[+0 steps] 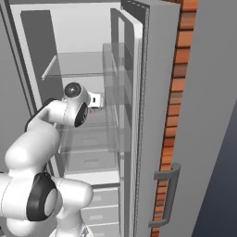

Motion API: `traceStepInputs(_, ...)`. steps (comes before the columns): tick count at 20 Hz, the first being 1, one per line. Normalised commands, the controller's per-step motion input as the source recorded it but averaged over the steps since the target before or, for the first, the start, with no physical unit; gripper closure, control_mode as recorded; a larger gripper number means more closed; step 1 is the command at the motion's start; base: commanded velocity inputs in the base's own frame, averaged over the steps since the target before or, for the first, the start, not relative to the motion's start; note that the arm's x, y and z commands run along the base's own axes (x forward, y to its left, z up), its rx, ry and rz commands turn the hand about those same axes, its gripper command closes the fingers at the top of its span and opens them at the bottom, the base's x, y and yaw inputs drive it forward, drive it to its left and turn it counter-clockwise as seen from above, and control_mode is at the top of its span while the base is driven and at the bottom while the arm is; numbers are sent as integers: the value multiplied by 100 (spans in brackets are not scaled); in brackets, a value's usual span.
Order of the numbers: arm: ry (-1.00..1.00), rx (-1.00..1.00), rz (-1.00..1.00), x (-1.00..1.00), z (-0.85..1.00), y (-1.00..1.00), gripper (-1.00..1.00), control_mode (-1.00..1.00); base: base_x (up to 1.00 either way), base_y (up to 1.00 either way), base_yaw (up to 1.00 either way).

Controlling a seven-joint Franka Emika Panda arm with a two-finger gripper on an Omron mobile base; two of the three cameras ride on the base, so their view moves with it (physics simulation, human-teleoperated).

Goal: Take the cakes from the fridge and place them on the empty tray on the dining counter.

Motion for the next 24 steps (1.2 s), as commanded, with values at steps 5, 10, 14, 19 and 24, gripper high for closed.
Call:
traceStepInputs(5, 0, 0, 0, 14, -13, 3, -100, -100, 0, 0, 0)
traceStepInputs(10, 0, 0, 0, 23, 0, 0, -100, -100, 0, 0, 0)
traceStepInputs(14, 0, 0, 0, 22, 0, 1, -100, -100, 0, 0, 0)
traceStepInputs(19, 0, 0, 0, 21, -7, 4, -100, -100, 0, 0, 0)
traceStepInputs(24, 0, 0, 0, 19, -16, 8, -100, -100, 0, 0, 0)
